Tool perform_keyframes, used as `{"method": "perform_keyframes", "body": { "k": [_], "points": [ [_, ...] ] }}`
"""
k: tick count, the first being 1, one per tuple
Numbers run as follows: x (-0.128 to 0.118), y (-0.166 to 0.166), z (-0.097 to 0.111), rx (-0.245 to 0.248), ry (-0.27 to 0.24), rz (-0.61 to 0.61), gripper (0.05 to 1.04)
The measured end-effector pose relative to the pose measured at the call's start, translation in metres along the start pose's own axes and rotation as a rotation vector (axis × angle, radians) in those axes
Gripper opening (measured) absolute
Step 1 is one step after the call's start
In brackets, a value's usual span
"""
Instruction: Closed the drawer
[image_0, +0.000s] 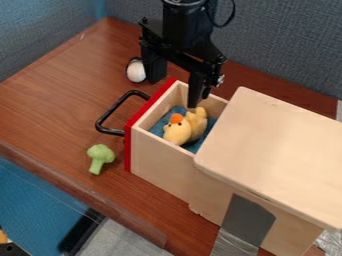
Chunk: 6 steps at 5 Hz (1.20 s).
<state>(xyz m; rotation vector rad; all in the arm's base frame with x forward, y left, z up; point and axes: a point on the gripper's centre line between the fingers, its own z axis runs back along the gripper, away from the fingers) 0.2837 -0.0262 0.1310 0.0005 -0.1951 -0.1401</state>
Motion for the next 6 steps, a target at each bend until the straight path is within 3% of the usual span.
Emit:
{"method": "perform_keyframes", "body": {
  "k": [1,2,3,4,5,6],
  "points": [
    [-0.003,0.000,-0.006,-0.008,0.023,0.003,1.006],
    [-0.005,0.045,-0.007,-0.020,-0.008,0.134,1.007],
    [-0.006,0.077,0.000,-0.045,-0.046,0.190,1.007],
    [-0.017,0.115,-0.012,-0.052,-0.036,0.286,1.006],
    [-0.017,0.118,-0.046,-0.118,0.013,0.272,1.007],
    [-0.018,0.126,-0.075,-0.137,0.066,0.278,1.006]
  ]
}}
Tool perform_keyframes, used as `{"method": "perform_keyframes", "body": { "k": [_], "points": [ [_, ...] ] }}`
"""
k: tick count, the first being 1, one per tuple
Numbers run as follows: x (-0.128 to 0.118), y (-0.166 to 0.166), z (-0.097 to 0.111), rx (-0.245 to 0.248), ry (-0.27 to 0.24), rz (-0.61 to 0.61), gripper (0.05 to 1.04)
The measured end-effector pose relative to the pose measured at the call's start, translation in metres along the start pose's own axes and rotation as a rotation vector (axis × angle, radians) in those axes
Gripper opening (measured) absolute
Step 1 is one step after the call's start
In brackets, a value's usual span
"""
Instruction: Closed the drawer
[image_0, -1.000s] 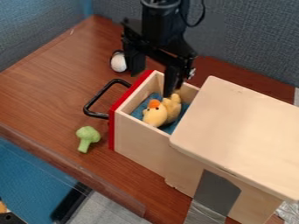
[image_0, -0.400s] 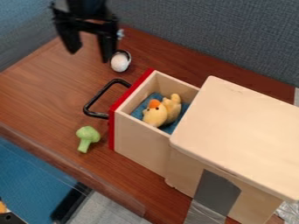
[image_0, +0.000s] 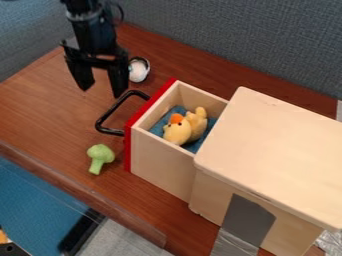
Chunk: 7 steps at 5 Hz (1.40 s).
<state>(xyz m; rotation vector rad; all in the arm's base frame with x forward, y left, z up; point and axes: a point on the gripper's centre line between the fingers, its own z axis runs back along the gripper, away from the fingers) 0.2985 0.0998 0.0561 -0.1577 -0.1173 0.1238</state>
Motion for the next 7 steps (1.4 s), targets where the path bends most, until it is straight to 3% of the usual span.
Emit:
{"method": "perform_keyframes", "body": {
  "k": [1,2,3,4,7],
  "points": [
    [0.007,0.007,-0.026,-0.004,0.055,0.002,0.953],
    [0.012,0.004,-0.047,-0.014,0.105,-0.013,0.669],
    [0.016,-0.011,-0.051,-0.032,0.096,-0.034,0.363],
    [0.015,-0.035,-0.056,-0.064,0.107,-0.075,0.168],
    [0.007,-0.118,-0.067,-0.106,0.160,-0.195,0.135]
  ]
}}
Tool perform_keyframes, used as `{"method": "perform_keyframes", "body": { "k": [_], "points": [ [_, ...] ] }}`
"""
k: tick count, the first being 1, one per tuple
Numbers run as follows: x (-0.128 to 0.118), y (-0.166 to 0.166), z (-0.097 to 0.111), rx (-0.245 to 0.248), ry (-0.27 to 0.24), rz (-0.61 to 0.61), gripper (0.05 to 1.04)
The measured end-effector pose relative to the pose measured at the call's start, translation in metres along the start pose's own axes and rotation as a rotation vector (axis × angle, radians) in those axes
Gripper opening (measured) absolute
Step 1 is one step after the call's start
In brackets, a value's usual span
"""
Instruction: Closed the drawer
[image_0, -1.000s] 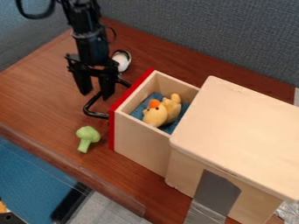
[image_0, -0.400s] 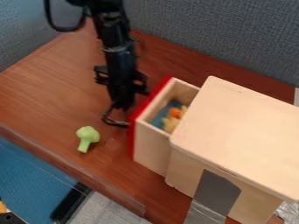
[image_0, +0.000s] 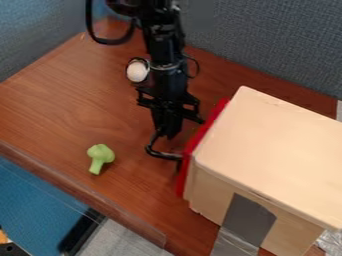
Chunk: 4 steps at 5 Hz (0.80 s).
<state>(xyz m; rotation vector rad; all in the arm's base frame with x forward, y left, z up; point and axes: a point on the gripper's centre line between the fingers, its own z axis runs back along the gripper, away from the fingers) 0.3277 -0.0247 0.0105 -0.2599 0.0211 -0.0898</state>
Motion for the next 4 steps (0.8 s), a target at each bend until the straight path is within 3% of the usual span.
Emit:
{"method": "perform_keyframes", "body": {
  "k": [2,3,4],
  "points": [
    [-0.001,-0.011,-0.004,-0.007,0.020,-0.003,0.177],
    [-0.003,-0.021,-0.005,0.012,0.026,-0.017,0.414],
    [-0.013,-0.022,0.034,0.093,-0.063,0.001,0.726]
  ]
}}
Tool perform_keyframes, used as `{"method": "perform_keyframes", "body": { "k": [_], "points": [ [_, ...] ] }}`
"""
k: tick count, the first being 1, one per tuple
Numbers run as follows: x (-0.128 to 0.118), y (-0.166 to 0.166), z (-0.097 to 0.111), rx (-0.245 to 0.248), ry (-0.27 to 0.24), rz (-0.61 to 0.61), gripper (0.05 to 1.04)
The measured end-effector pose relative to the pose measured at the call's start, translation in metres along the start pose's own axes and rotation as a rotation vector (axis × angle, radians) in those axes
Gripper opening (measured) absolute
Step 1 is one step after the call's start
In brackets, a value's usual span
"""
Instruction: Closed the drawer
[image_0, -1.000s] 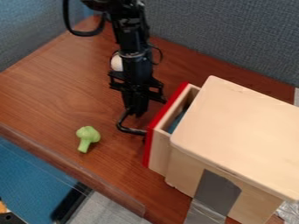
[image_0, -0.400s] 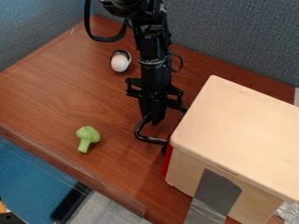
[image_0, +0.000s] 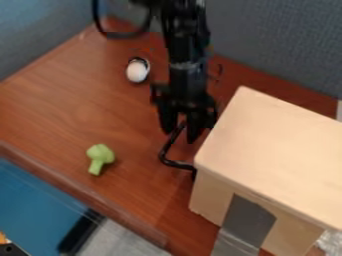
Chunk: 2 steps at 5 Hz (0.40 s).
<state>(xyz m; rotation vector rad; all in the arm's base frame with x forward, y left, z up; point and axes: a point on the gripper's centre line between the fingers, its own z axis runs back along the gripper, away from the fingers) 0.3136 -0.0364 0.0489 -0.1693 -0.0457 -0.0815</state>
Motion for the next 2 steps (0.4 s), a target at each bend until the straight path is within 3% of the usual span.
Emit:
{"method": "perform_keyframes", "body": {
  "k": [1,2],
  "points": [
    [-0.010,0.008,0.051,0.079,-0.114,0.010,0.983],
    [-0.021,0.027,0.081,0.140,-0.166,0.058,1.007]
  ]
}}
